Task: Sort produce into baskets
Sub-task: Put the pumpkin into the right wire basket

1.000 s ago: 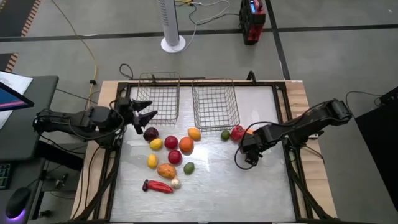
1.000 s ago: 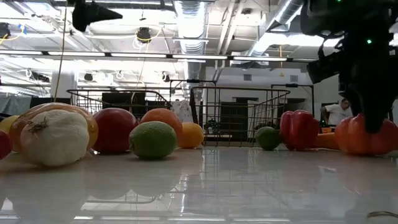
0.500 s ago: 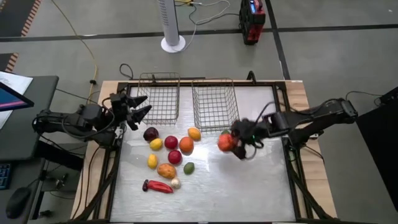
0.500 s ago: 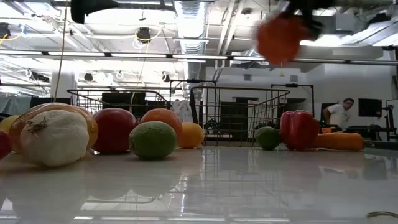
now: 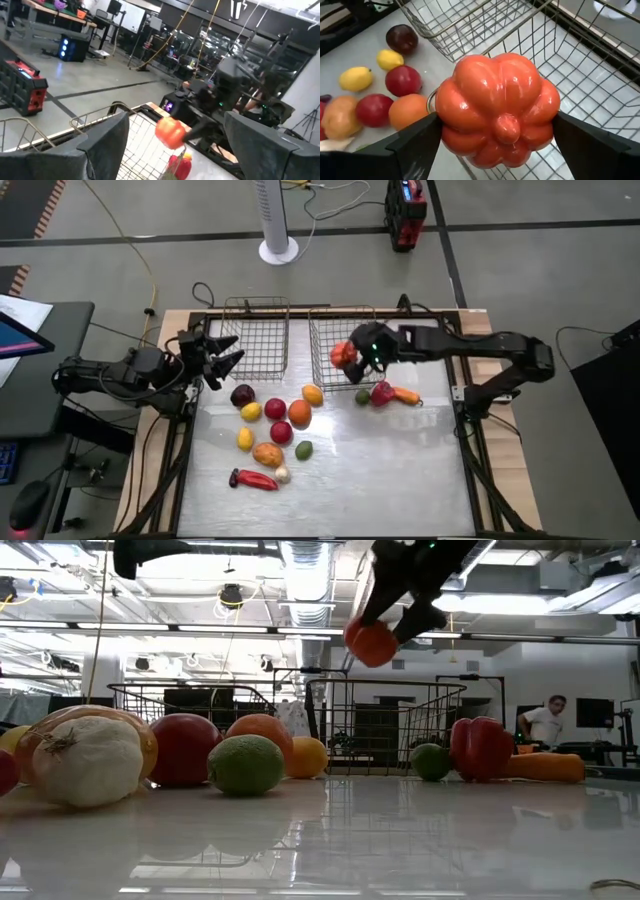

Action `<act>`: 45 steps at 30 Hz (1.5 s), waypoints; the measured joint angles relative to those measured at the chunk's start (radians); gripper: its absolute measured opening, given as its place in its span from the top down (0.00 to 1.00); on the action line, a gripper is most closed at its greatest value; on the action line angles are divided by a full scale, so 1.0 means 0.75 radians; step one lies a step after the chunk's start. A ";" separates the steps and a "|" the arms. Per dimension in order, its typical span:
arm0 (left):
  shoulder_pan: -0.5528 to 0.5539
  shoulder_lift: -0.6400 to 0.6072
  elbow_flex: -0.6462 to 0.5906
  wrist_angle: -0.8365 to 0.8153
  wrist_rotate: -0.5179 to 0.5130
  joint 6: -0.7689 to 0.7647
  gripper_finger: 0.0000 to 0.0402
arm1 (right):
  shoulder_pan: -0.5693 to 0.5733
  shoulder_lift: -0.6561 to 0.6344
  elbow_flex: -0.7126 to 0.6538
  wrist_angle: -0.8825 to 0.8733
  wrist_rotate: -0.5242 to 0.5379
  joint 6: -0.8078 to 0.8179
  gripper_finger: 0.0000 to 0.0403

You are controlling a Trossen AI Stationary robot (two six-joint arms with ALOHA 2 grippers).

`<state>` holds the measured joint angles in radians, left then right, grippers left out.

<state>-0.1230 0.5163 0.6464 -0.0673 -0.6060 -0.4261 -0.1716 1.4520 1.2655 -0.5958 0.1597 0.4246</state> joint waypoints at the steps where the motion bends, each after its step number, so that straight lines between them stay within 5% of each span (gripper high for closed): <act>1: 0.000 0.000 0.000 -0.007 0.001 -0.011 0.22 | -0.023 0.012 0.017 -0.009 -0.034 -0.006 0.02; 19: 0.000 0.000 0.000 -0.045 0.057 -0.042 0.22 | -0.116 0.035 0.186 -0.326 -0.137 -0.079 0.01; 45: 0.001 0.000 0.000 -0.093 0.149 -0.036 0.22 | -0.223 0.049 0.185 -0.314 -0.250 -0.159 0.01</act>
<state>-0.1226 0.5163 0.6464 -0.1367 -0.4946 -0.4530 -0.3387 1.4887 1.4044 -0.8309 -0.0280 0.3054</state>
